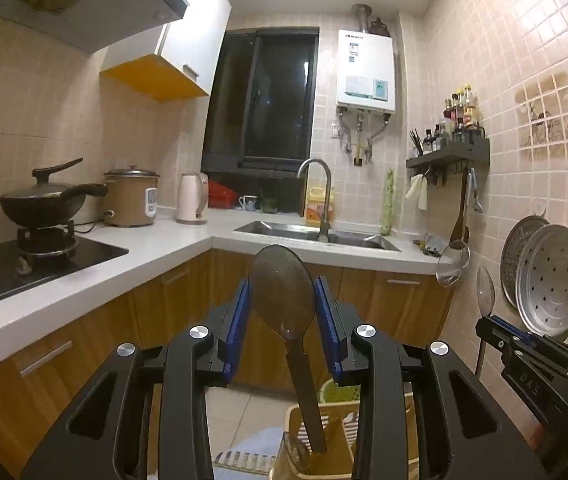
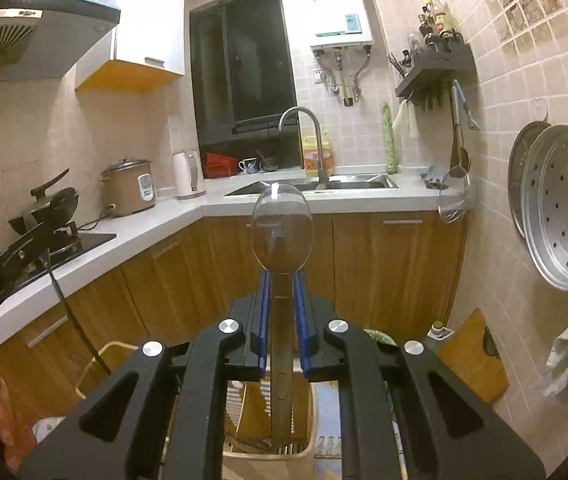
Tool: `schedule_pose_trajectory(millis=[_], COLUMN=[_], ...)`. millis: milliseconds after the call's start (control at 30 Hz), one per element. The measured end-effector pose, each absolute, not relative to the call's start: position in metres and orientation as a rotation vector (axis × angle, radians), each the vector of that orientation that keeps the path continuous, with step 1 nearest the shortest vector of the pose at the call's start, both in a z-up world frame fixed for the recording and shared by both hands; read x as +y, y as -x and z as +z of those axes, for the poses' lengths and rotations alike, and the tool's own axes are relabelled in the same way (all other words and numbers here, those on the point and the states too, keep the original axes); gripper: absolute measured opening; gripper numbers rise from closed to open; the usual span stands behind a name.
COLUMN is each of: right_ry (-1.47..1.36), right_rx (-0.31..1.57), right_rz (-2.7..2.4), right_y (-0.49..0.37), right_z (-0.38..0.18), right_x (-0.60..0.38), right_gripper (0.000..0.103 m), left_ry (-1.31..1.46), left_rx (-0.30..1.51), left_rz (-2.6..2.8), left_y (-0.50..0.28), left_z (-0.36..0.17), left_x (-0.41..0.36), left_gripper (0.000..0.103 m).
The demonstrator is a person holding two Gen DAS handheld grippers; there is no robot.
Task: Organize utensils
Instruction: 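Lift the spoon with the right tool and release it into the caddy, then lower the right tool and grasp a wooden chopstick upright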
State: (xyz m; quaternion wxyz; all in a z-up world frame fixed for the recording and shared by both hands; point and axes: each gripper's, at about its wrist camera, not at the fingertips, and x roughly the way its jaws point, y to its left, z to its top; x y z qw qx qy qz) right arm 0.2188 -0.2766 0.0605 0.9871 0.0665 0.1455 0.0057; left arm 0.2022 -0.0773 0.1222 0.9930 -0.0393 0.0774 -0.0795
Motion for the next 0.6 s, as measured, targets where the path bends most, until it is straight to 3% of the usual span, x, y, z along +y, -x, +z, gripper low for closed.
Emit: schedule_pose_trajectory(millis=[300, 400, 600], right_ry=[-0.111, -0.135, -0.120], right_rx=[0.332, 0.369, 0.390], right_rz=[0.048, 0.099, 0.127], right_y=[-0.204, -0.195, -0.161], right_z=[0.045, 0.047, 0.060], right_x=[-0.274, -0.277, -0.285], right_gripper=[0.011, 0.023, 0.023], left_ry=[0.119, 0.134, 0.158], left_rx=[0.222, 0.225, 0.231], left_rz=[-0.213, -0.225, -0.252], left_y=[-0.199, -0.191, -0.163], left_z=[0.105, 0.104, 0.119], left_x=[-0.072, -0.067, -0.047], left_gripper=[0.032, 0.045, 0.049])
